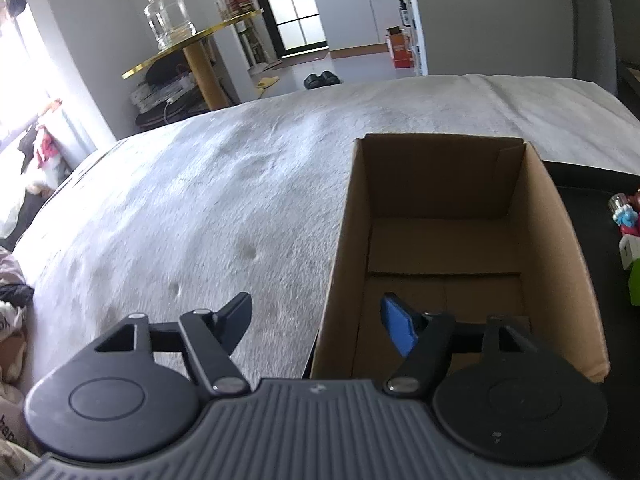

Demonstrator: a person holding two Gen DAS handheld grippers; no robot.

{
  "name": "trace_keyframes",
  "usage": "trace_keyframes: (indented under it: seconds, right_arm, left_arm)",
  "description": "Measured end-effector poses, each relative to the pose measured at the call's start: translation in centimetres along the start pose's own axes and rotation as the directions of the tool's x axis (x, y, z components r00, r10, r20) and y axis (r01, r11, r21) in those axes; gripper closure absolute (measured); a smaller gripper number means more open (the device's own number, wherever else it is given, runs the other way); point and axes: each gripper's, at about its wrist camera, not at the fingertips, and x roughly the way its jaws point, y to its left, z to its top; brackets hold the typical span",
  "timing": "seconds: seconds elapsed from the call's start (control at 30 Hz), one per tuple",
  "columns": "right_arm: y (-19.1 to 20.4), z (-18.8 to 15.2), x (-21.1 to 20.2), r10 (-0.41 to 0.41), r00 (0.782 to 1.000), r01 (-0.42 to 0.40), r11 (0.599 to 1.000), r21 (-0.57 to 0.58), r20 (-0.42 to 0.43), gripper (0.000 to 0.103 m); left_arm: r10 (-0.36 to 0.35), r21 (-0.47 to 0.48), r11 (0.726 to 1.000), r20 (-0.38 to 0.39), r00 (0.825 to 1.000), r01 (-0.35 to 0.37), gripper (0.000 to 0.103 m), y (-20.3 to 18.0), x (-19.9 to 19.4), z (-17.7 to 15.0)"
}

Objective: Organize rigid objects
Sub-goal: 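Move the right gripper to the grey-blue block and close on it, then lift the grey-blue block with the right gripper and release it into the box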

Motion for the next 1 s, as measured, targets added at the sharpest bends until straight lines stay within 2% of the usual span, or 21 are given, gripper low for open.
trace_keyframes:
  seconds: [0.1, 0.13, 0.2, 0.23, 0.27, 0.3, 0.33, 0.5, 0.7, 1.0]
  right_arm:
    - [0.3, -0.2, 0.8, -0.021, 1.000, 0.020, 1.000, -0.022, -0.024, 0.029]
    - [0.4, -0.4, 1.0, -0.021, 0.999, 0.020, 0.999, -0.028, -0.032, 0.029]
    - [0.7, -0.6, 1.4, -0.029, 0.999, 0.027, 0.999, -0.047, -0.045, 0.039]
    - [0.9, -0.7, 1.5, -0.044, 0.998, 0.040, 0.997, -0.062, -0.052, 0.052]
    - [1.0, -0.7, 1.5, -0.062, 0.996, 0.057, 0.995, -0.079, -0.056, 0.056]
    - [0.9, -0.8, 1.4, -0.050, 0.997, 0.046, 0.996, -0.075, -0.055, 0.056]
    - [0.9, -0.7, 1.2, -0.041, 0.997, 0.037, 0.997, -0.068, -0.058, 0.057]
    - [1.4, -0.8, 0.5, -0.042, 0.998, 0.037, 0.996, -0.084, -0.056, 0.057]
    - [2.1, 0.2, -1.2, -0.040, 0.999, 0.038, 0.996, -0.086, -0.024, 0.057]
    - [3.5, 2.8, -4.2, -0.008, 0.998, 0.015, 0.995, -0.102, 0.062, 0.057]
  left_arm:
    - [0.000, 0.000, 1.000, 0.014, 1.000, 0.000, 0.041, -0.2, -0.1, -0.3]
    - [0.000, 0.000, 1.000, 0.017, 1.000, 0.000, 0.046, -0.3, -0.1, -0.4]
    - [-0.009, -0.010, 1.000, 0.014, 1.000, 0.009, 0.057, -0.2, 0.1, -0.6]
    - [-0.013, -0.018, 1.000, 0.015, 1.000, 0.013, 0.068, -0.1, 0.2, -0.7]
    - [-0.015, -0.031, 0.999, 0.017, 1.000, 0.016, 0.076, 0.2, 0.3, -0.7]
    - [-0.025, -0.042, 0.999, 0.023, 0.999, 0.026, 0.079, 0.4, 0.3, -0.8]
    - [-0.038, -0.050, 0.998, 0.028, 0.999, 0.039, 0.087, 0.6, 0.3, -0.8]
    - [-0.060, -0.042, 0.997, 0.050, 0.997, 0.062, 0.089, 0.7, 0.2, -0.9]
    - [-0.119, -0.029, 0.992, 0.069, 0.991, 0.121, 0.093, 1.0, 0.0, -1.2]
    - [-0.215, 0.009, 0.977, 0.083, 0.973, 0.215, 0.097, 1.6, -0.6, -1.3]
